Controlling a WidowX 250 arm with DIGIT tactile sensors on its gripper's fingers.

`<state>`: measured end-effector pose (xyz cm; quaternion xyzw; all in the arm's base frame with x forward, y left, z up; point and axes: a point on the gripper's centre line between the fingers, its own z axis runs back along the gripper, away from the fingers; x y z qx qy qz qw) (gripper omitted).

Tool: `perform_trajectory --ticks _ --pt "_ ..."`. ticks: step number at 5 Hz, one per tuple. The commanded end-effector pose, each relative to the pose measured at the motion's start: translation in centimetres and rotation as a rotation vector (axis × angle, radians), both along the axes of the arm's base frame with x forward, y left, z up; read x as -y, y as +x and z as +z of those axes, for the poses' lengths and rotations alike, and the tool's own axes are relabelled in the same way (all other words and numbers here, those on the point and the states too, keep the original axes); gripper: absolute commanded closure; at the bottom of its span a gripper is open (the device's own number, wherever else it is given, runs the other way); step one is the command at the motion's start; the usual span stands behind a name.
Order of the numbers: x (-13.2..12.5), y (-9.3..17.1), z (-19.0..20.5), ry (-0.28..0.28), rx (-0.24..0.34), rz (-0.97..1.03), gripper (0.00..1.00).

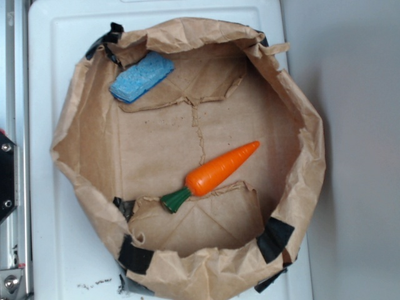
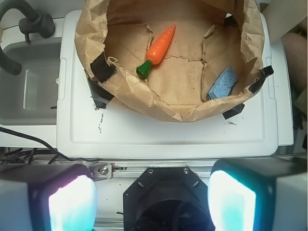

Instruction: Grab the carrot.

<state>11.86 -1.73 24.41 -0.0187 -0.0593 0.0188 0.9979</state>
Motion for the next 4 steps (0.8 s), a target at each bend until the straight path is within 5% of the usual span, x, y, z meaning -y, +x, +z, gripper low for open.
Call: perform_trajectory --ticks 1,4 --pt "0.0 0.0 0.0 0.0 0.0 0.0 0.0" --pt "0.2 13.7 -5.3 -0.001 0.028 0.119 0.0"
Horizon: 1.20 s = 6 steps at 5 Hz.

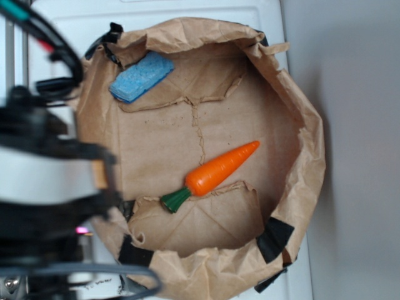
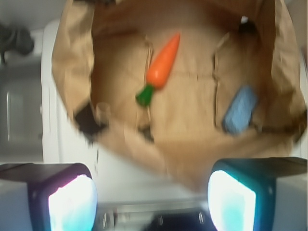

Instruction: Grab the carrot.

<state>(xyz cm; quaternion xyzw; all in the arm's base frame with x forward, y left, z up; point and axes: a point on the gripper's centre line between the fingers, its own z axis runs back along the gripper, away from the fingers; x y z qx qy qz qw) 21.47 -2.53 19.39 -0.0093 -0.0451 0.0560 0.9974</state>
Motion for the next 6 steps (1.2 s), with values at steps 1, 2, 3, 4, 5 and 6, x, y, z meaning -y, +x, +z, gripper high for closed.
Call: perform_trajectory --ticks 1,2,3,4,5,6 --pt "-2.3 4.0 -0.5 -0.075 0.135 0.248 0.0" --pt "-2.3 4.0 -0.5 -0.075 0.135 0.248 0.0" --pt "-2.3 4.0 -0.5 -0.075 0.135 0.248 0.0" --pt "-2.3 4.0 -0.5 -0.075 0.135 0.248 0.0" --pt "-2.3 1.9 -4.3 -0.026 0.179 0.214 0.0" --pt "-2.8 0.5 -6.6 -0.022 0.199 0.196 0.0"
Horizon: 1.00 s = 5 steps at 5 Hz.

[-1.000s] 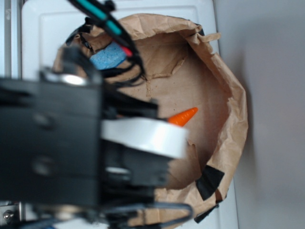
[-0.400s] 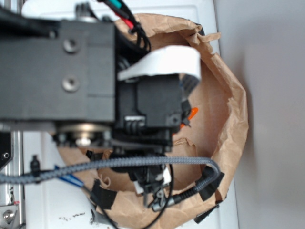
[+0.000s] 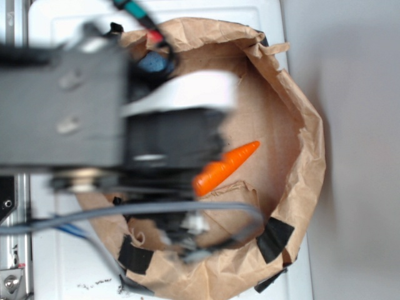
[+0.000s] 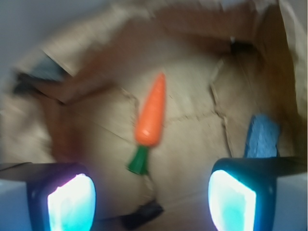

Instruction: Grab the carrot.

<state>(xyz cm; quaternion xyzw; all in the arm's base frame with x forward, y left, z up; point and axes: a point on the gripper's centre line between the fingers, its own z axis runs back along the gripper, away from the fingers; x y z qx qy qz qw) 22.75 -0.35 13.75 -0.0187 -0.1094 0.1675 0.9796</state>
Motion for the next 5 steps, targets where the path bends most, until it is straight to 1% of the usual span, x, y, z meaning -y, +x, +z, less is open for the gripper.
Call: perform_trajectory --ticks 1,2,3,4,5 --pt "-0.8 -1.0 -2.3 0.003 0.08 -0.036 0.0" --pt "-0.2 0.0 -2.7 0.018 0.067 -0.017 0.0" --pt "0.2 2.2 -3.7 0.047 0.051 0.049 0.0" --pt "0.1 4.1 -4.7 0.059 0.055 0.108 0.0" --pt "0.1 5.2 -5.1 0.054 0.063 0.126 0.0"
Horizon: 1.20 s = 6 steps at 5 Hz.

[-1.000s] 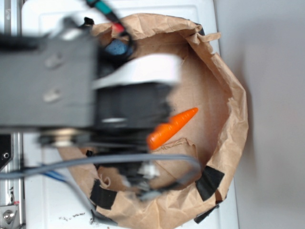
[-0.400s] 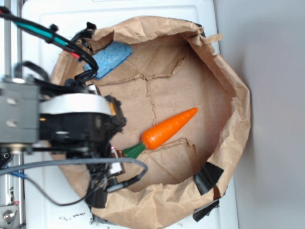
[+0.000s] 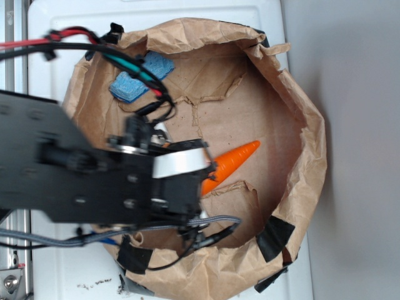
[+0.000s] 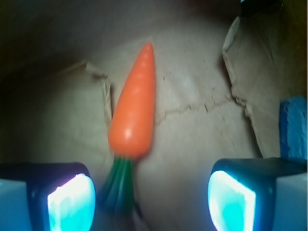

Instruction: Grab the carrot.

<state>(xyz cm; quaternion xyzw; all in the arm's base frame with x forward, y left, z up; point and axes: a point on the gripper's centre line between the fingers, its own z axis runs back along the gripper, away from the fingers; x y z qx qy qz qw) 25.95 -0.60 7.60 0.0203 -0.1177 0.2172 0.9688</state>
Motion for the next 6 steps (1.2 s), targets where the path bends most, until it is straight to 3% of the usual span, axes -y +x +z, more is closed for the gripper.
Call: perform_trajectory --ticks 1,2,3,4,5,6 --pt "-0.2 2.5 -0.8 0.023 0.062 0.026 0.0" --pt "-0.4 2.6 -3.1 0.089 0.069 0.021 0.0" --pt "-1.7 3.1 -4.7 0.135 0.048 0.023 1.0" --pt "-1.8 3.2 -1.7 0.058 0.039 0.014 1.0" --pt "-1.9 5.3 2.5 -0.049 0.015 0.005 1.0" --pt "-3.7 4.6 7.4 -0.16 0.014 -0.008 1.0"
